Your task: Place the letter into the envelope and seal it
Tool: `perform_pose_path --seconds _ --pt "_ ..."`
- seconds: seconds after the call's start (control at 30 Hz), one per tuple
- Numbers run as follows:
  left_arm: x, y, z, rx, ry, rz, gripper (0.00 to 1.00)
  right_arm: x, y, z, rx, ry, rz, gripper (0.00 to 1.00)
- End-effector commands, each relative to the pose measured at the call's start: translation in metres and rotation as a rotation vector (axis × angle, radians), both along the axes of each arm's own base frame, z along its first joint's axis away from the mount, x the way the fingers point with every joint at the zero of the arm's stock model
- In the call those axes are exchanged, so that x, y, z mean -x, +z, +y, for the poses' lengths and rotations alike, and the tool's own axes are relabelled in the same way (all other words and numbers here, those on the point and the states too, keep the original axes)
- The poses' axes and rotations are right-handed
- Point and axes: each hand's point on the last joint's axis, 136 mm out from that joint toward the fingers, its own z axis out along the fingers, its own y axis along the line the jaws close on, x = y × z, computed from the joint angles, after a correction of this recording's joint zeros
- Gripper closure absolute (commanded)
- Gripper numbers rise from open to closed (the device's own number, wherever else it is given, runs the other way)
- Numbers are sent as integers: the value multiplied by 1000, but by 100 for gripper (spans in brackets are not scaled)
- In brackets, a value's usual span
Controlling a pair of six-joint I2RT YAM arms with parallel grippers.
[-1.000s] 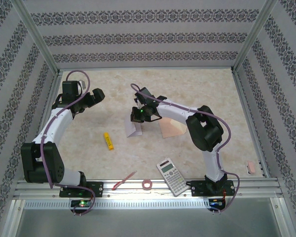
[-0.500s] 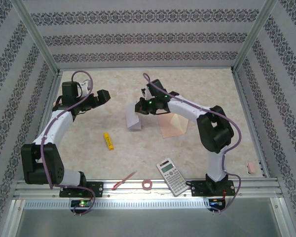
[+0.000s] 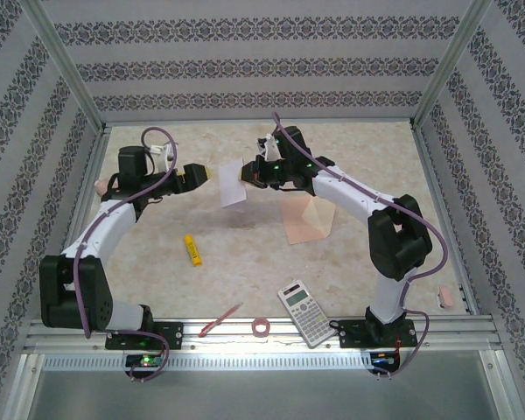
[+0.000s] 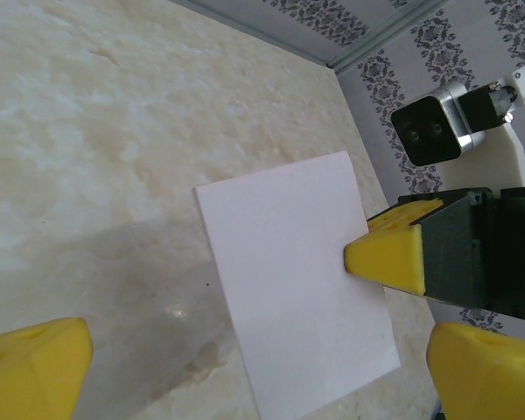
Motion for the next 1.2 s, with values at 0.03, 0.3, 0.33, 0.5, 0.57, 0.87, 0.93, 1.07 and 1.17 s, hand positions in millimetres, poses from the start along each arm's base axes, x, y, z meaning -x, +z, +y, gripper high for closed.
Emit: perform_pose_path --seconds 0.03,0.3,0.33,0.5,0.57,0.87,0.93,1.07,1.17 --pt "-7 3 -22 39 -44 -43 2 6 25 8 -89 14 -31 100" --pt "-18 -14 -40 43 -73 -20 3 12 38 19 -153 23 -50 100" --pt "-19 -14 -42 46 -80 -18 3 13 38 19 -154 24 -51 100" --pt "-23 -9 -48 92 -88 -27 5 15 36 18 -151 20 -51 100" --pt "-25 -5 -49 116 -85 -33 6 14 33 17 -148 16 -49 100" --pt "-28 15 -57 246 -108 -64 23 11 24 13 -139 -3 -47 100" --pt "-26 20 -58 261 -120 -73 27 10 21 12 -136 -8 -46 100" --pt "-23 24 -59 259 -137 -79 35 8 16 10 -131 -16 -39 100" --pt "-19 28 -60 256 -147 -85 41 6 12 10 -125 -21 -32 100"
